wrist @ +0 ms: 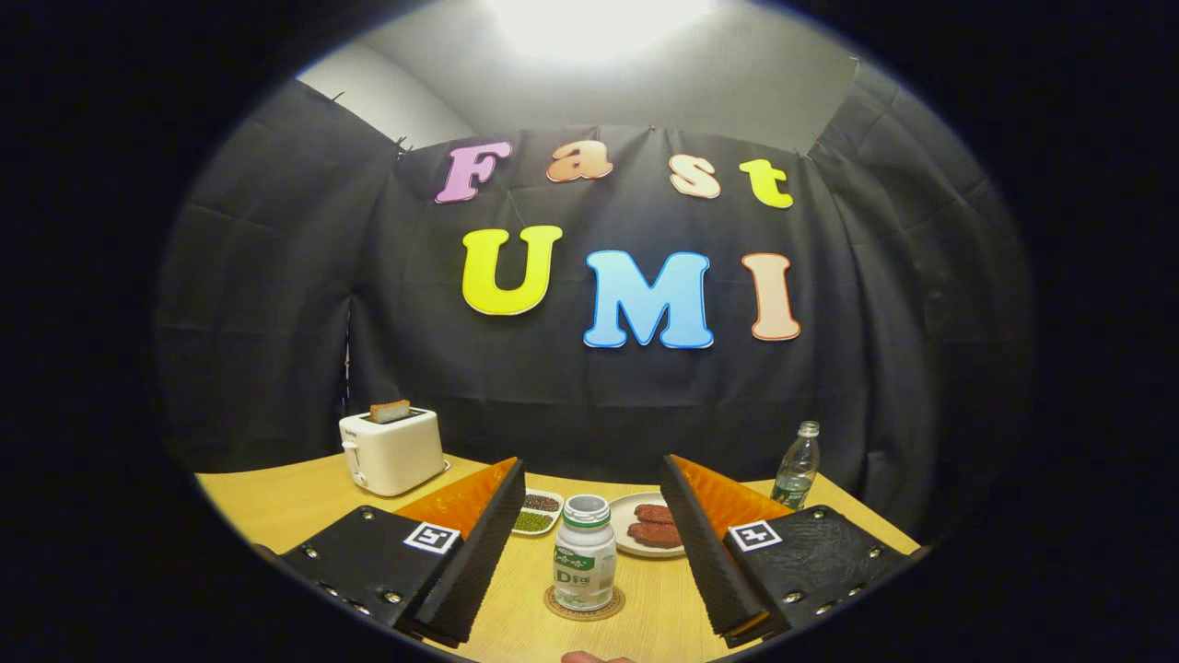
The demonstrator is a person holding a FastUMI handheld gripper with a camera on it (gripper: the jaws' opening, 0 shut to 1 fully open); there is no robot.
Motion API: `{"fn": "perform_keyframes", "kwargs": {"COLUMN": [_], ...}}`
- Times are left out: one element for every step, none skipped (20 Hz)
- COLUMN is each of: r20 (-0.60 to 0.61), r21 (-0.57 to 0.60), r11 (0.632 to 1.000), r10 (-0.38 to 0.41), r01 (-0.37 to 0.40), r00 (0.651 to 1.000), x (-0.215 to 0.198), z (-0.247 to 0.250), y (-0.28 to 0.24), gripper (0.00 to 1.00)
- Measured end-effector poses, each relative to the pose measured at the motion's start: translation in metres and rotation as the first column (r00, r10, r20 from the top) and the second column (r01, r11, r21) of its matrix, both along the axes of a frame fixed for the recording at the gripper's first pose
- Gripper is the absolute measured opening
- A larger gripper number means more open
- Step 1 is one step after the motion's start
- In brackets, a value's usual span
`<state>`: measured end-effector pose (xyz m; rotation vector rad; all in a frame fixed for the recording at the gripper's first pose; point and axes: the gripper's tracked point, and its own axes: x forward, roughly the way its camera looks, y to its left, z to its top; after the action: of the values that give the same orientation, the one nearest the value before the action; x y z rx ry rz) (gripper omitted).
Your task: Take the bottle from table, then pour the juice into the cup, finally place the bottle on the coaster
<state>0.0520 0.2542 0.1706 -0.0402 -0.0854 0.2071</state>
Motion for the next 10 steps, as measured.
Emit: {"fn": "perform_keyframes", "kwargs": {"r20": [-0.003, 0.001, 0.005, 0.006, 0.004, 0.002, 0.004, 0.008, 0.013, 0.014], "r21": [0.004, 0.005, -0.001, -0.006, -0.008, -0.006, -0.004, -0.004, -0.003, -0.003], "r11": [1.0, 1.0, 1.0, 1.0, 1.0, 1.0, 1.0, 1.0, 1.0, 1.0], "r10": [0.008, 0.014, 0.013, 0.009, 0.013, 0.015, 0.016, 0.012, 0.006, -0.001], "r01": [-0.008, -0.014, -0.013, -0.009, -0.013, -0.015, -0.016, -0.012, -0.006, 0.001], "r00": [1.0, 1.0, 1.0, 1.0, 1.0, 1.0, 1.0, 1.0, 1.0, 1.0], "x": [-0.004, -0.009, -0.013, -0.018, -0.023, -0.027, -0.029, -0.031, -0.033, -0.035], "z": [0.006, 0.012, 0.018, 0.022, 0.024, 0.026, 0.029, 0.031, 0.032, 0.032], "y": [0.001, 0.0, -0.003, -0.007, -0.009, -0.01, -0.013, -0.017, -0.022, -0.026], "gripper": [0.91, 0.91, 0.91, 0.91, 0.91, 0.91, 0.91, 0.91, 0.91, 0.91]}}
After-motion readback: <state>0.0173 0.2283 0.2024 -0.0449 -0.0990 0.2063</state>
